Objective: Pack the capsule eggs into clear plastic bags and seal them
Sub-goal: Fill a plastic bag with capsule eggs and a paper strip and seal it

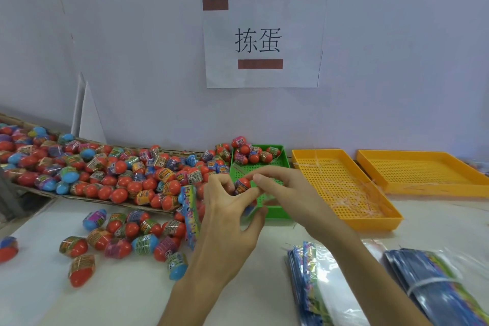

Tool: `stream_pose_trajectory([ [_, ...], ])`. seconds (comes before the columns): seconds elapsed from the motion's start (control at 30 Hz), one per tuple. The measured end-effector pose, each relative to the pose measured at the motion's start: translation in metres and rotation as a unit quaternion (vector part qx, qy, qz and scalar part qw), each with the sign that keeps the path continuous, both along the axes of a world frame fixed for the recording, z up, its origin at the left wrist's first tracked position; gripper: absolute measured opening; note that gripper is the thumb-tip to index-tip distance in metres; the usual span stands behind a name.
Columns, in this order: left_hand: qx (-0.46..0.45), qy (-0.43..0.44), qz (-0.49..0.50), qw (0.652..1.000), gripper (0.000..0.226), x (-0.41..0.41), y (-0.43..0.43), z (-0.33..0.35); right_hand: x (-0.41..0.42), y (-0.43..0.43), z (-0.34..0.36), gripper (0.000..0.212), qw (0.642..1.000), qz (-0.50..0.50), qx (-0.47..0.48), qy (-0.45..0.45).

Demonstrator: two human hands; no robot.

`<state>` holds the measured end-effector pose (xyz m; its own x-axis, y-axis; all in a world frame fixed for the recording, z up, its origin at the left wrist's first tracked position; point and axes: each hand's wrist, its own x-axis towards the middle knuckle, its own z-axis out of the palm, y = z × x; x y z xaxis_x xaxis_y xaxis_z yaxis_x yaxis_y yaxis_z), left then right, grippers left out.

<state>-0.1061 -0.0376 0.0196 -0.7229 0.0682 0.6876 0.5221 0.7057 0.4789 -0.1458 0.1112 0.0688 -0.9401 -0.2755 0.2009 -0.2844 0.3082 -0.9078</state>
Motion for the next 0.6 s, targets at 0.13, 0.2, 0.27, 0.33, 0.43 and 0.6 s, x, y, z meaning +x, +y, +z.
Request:
stream_pose_trajectory([
  [0.13, 0.013, -0.025, -0.014, 1.000, 0.028, 0.000, -0.001, 0.000, 0.000, -0.001, -0.003, 0.013, 0.993, 0.013, -0.098, -0.067],
  [0.2, 0.032, -0.047, -0.051, 0.997, 0.033, 0.000, -0.002, 0.001, -0.002, 0.000, -0.004, 0.011, 0.996, -0.031, -0.088, -0.016],
  [0.27, 0.055, -0.063, -0.086, 0.993, 0.042, 0.002, -0.002, 0.003, -0.003, 0.004, -0.003, 0.010, 0.994, -0.069, -0.082, 0.026],
  [0.33, 0.070, -0.059, -0.103, 0.990, 0.054, 0.004, -0.002, 0.006, -0.004, 0.011, -0.002, 0.010, 0.992, -0.084, -0.080, 0.044],
  [0.43, 0.099, -0.022, -0.094, 0.990, 0.063, 0.004, -0.003, 0.008, -0.005, 0.019, 0.001, 0.014, 0.992, -0.083, -0.082, 0.046],
  [0.6, 0.144, 0.029, -0.024, 0.989, 0.045, 0.001, -0.009, 0.011, -0.003, 0.018, 0.002, 0.018, 0.994, -0.073, -0.068, 0.035],
])
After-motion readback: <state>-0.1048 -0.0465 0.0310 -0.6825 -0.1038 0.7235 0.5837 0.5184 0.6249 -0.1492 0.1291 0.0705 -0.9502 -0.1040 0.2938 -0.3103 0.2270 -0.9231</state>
